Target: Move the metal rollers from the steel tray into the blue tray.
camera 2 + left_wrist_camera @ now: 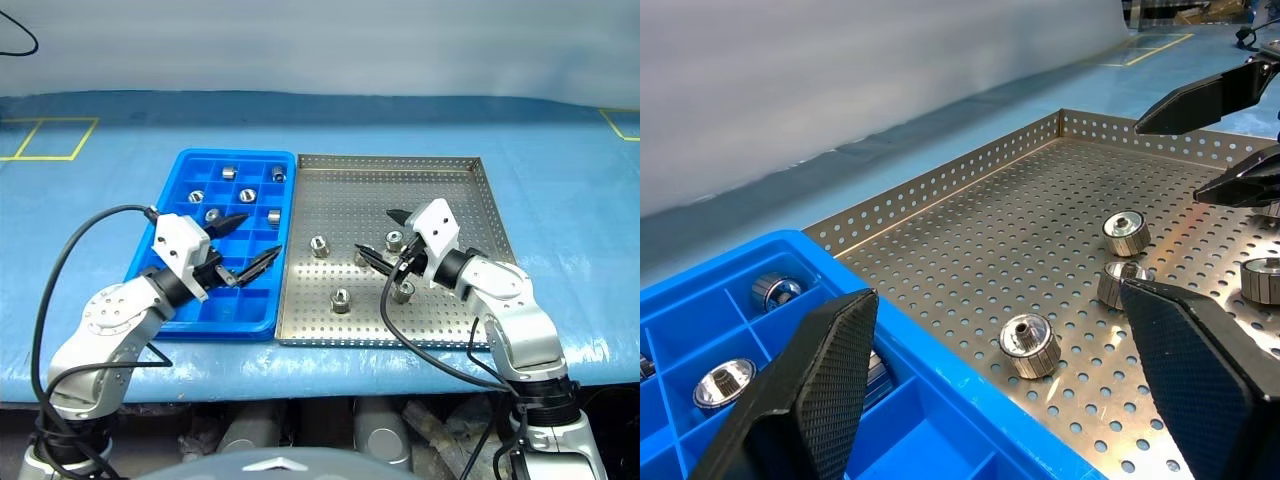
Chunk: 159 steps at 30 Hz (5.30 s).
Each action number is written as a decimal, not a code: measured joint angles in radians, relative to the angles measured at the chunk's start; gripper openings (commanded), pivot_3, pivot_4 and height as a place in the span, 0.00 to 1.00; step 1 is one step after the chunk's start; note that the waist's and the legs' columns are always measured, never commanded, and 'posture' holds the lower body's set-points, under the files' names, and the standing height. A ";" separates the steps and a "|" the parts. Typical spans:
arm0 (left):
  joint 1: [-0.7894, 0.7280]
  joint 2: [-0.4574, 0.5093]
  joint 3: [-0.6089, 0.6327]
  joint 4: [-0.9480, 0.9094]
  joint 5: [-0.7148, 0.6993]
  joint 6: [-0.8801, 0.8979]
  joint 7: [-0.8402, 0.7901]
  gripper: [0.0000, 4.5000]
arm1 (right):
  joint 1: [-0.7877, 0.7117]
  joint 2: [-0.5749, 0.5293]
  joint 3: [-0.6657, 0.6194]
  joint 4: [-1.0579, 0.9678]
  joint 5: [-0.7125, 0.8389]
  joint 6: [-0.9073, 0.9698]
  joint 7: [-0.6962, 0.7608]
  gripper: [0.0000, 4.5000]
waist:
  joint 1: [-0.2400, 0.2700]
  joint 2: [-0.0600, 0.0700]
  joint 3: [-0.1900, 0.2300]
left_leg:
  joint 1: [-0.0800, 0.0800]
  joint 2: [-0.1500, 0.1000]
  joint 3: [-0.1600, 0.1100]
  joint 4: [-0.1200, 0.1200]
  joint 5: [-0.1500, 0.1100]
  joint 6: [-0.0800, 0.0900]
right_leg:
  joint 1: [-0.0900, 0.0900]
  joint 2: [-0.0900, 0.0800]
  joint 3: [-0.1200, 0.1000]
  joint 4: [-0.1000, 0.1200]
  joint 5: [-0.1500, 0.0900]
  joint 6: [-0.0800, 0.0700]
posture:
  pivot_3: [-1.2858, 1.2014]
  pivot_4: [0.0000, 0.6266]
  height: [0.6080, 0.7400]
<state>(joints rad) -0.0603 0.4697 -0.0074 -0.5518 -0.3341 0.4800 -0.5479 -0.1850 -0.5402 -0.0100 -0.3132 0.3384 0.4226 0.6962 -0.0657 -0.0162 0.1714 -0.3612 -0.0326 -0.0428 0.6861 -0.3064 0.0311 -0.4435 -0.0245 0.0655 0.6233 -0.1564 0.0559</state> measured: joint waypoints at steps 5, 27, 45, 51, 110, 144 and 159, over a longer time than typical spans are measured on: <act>-0.023 0.005 -0.053 0.001 0.000 0.022 -0.030 0.93 | 0.000 -0.001 0.000 0.000 -0.001 -0.001 0.000 1.00 | 0.000 0.000 0.000 | 0.000 0.000 0.000 0.000 0.000 0.000 | 0.000 0.000 0.000 0.000 0.000 0.000 | 0.48 0.24 1.00; -0.305 0.009 -0.435 0.252 0.116 0.149 -0.184 0.93 | 0.141 -0.173 -0.015 -0.144 -0.014 0.029 0.067 1.00 | -0.027 0.000 0.000 | 0.000 0.000 0.004 0.004 -0.001 0.001 | 0.001 0.001 0.004 0.001 -0.002 0.007 | 0.44 0.24 1.00; -0.386 -0.026 -0.542 0.389 0.263 0.127 -0.248 0.81 | 0.172 -0.168 0.028 -0.210 -0.021 0.045 0.065 1.00 | -0.068 0.000 0.000 | 0.001 0.000 0.007 0.006 -0.001 0.002 | 0.001 0.002 0.007 0.001 -0.001 0.010 | 0.43 0.24 1.00; -0.387 -0.034 -0.550 0.397 0.286 0.125 -0.262 0.45 | 0.169 -0.168 0.042 -0.202 -0.039 0.045 0.068 1.00 | -0.070 0.000 0.000 | 0.001 0.000 0.007 0.006 -0.001 0.002 | 0.001 0.002 0.007 0.002 -0.001 0.010 | 0.44 0.24 1.00; -0.093 0.097 0.177 0.184 0.218 0.275 0.114 0.38 | -0.193 0.099 0.260 0.065 -0.014 -0.074 0.241 1.00 | 0.055 -0.001 0.000 | -0.003 -0.002 -0.005 0.006 0.000 0.000 | 0.000 -0.003 -0.004 0.001 0.002 0.002 | 0.53 0.24 1.00; -0.294 -0.057 0.042 0.283 0.137 0.179 0.098 0.65 | -0.161 0.058 0.218 0.057 -0.044 -0.086 0.161 1.00 | 0.058 -0.002 0.000 | -0.006 -0.005 -0.011 0.005 0.004 -0.007 | 0.000 -0.006 -0.010 0.001 0.002 0.000 | 0.50 0.24 1.00; -0.567 0.007 -0.379 0.534 0.222 0.133 -0.226 0.65 | -0.009 -0.041 0.132 -0.042 -0.088 -0.044 0.061 1.00 | -0.016 -0.001 0.000 | -0.004 -0.005 -0.008 0.005 0.002 -0.002 | 0.000 -0.003 -0.005 0.002 0.002 0.001 | 0.45 0.24 1.00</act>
<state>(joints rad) -0.6276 0.4771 -0.3862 -0.0181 -0.1118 0.6133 -0.7744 -0.1936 -0.5814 0.1222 -0.3557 0.2502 0.3783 0.7570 -0.0822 -0.0172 0.1713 -0.3655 -0.0381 -0.0503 0.6912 -0.3039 0.0289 -0.4436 -0.0277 0.0607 0.6252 -0.1543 0.0572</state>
